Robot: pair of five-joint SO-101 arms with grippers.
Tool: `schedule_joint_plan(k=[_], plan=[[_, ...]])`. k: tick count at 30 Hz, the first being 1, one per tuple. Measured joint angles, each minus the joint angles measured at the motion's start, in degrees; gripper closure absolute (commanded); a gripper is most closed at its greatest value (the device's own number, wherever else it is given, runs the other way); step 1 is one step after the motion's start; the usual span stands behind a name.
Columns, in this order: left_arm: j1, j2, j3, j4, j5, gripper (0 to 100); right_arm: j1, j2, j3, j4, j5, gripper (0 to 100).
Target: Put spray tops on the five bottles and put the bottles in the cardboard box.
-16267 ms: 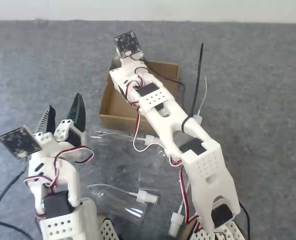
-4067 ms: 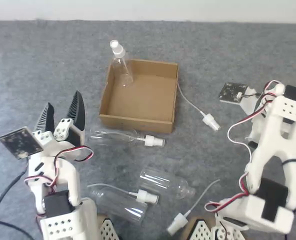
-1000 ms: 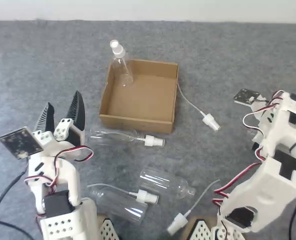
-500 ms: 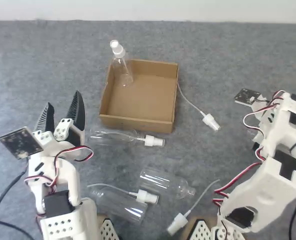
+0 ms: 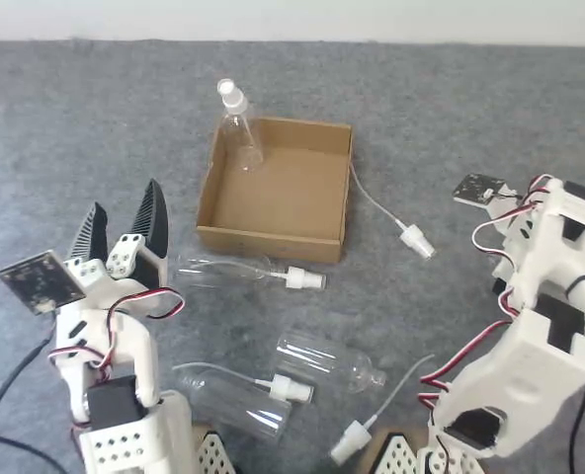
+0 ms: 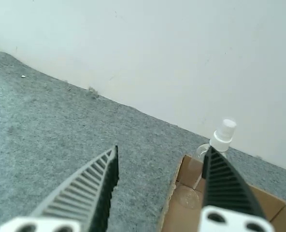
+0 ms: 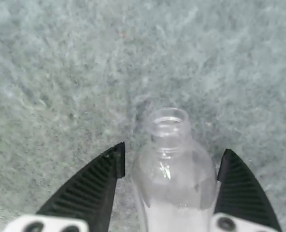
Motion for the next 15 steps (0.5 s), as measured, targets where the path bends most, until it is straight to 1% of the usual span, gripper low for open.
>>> schedule_joint_plan(k=[3,9,14,15], plan=[[0.0,0.0,0.0,0.0,0.0,74,-0.2,0.0,0.0,0.0,0.0,75.2],[0.0,0.0,0.0,0.0,0.0,74,-0.2,0.0,0.0,0.0,0.0,89.8],[0.0,0.0,0.0,0.0,0.0,74,-0.3,0.0,0.0,-0.1,-0.1,91.8],[0.0,0.0,0.0,0.0,0.0,74,-0.3,0.0,0.0,-0.1,-1.1,91.9]])
